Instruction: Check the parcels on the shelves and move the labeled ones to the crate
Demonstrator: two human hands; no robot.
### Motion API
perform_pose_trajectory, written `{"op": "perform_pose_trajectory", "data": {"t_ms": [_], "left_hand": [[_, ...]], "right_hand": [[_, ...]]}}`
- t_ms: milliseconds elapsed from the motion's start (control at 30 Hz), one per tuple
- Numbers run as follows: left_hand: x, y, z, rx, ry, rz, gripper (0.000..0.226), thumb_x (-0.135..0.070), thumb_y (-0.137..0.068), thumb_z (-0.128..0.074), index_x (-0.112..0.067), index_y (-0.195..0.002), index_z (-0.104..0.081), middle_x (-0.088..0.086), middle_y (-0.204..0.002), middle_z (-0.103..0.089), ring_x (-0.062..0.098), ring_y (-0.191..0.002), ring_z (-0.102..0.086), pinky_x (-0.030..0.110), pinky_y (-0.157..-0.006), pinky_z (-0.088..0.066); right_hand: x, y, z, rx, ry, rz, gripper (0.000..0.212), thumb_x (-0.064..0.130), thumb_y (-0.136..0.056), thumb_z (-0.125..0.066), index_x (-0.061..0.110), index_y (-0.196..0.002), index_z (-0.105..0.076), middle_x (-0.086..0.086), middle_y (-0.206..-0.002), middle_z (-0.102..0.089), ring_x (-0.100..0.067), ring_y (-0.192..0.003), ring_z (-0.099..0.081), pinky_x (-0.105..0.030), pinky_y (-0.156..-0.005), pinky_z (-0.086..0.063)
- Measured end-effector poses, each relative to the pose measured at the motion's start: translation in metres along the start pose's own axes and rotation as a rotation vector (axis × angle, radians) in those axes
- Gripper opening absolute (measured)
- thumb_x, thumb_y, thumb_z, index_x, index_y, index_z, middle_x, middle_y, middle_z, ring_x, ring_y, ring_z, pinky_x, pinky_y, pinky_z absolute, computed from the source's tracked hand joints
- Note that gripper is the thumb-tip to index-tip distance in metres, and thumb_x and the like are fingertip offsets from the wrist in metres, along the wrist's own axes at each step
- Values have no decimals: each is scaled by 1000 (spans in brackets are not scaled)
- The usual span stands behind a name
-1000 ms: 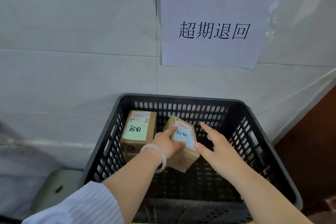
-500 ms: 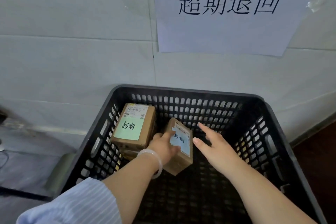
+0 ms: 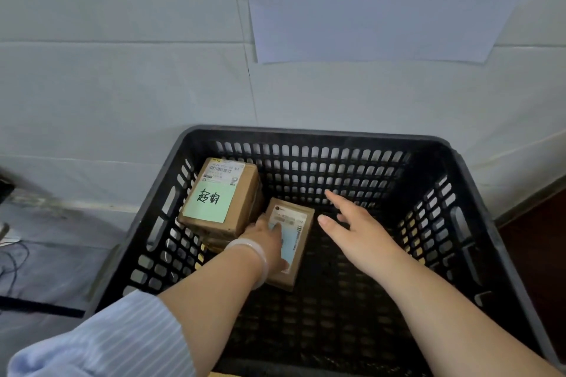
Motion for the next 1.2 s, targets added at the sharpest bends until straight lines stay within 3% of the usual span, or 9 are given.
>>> {"op": "perform_pose_trajectory", "data": {"t_ms": [167, 267, 433, 567, 800, 1000, 1200], "left_hand": [[-7, 5, -3, 99, -261, -167, 87, -47, -91, -60, -39, -155, -1, 5, -163, 19, 34, -150, 10, 54, -119, -18], [-15, -1, -8, 146, -474, -231, 99, -45, -87, -67, -39, -154, 6, 7, -163, 18, 36, -149, 10, 56, -119, -13], [-28, -14, -5, -24, -634, -226, 95, -36, -88, -67, -29, -156, -1, 17, -161, -8, 41, -148, -7, 63, -117, -12], [-20, -18, -1, -104, -680, -162, 87, -37, -93, -58, -28, -156, 2, 16, -162, -9, 41, -149, -1, 66, -116, 0], [-10, -7, 8, -198, -527, -210, 82, -47, -95, -53, -35, -155, 2, 9, -163, -10, 34, -150, 0, 61, -118, 4], [-21, 33, 45, -581, -141, -359, 82, -65, -90, -48, -40, -154, -4, -1, -164, -11, 23, -151, -5, 51, -122, -5], [-78, 85, 64, -786, -44, -657, 85, -71, -88, -44, -42, -153, 2, -1, -165, 1, 21, -151, 1, 49, -122, -3]], "right_hand": [[0, 2, 0, -3, 17, 1, 61, 57, -93, -46, 50, -148, -20, 10, -158, -23, -9, -141, -29, -35, -113, -27], [1, 3, -1, 5, 27, 3, 60, 55, -94, -46, 48, -149, -20, 8, -157, -25, -10, -141, -28, -32, -111, -26], [0, 0, -3, 8, 32, 20, 60, 54, -94, -46, 48, -149, -20, 9, -157, -25, -9, -142, -27, -35, -114, -27], [-2, 0, -2, 5, 52, 28, 61, 54, -95, -46, 47, -149, -20, 11, -158, -23, -8, -142, -26, -32, -114, -27], [0, 10, 7, -45, 357, 67, 71, 56, -92, -50, 43, -152, -13, 13, -161, -12, -10, -147, -9, -36, -119, -15], [7, 46, 34, -317, 597, 91, 81, 67, -87, -47, 41, -152, -7, 9, -162, -6, -12, -149, -1, -41, -121, -4], [-4, 145, 56, -619, 629, -15, 85, 70, -84, -47, 40, -153, -7, 9, -162, -6, -11, -149, 2, -37, -119, 5]]}}
Point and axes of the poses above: each hand's wrist, its own y-axis away from the middle knuckle, its own z-axis out of the back of the hand, x = y × z, the point moved 1 cm from there along -y, towards the middle knuckle
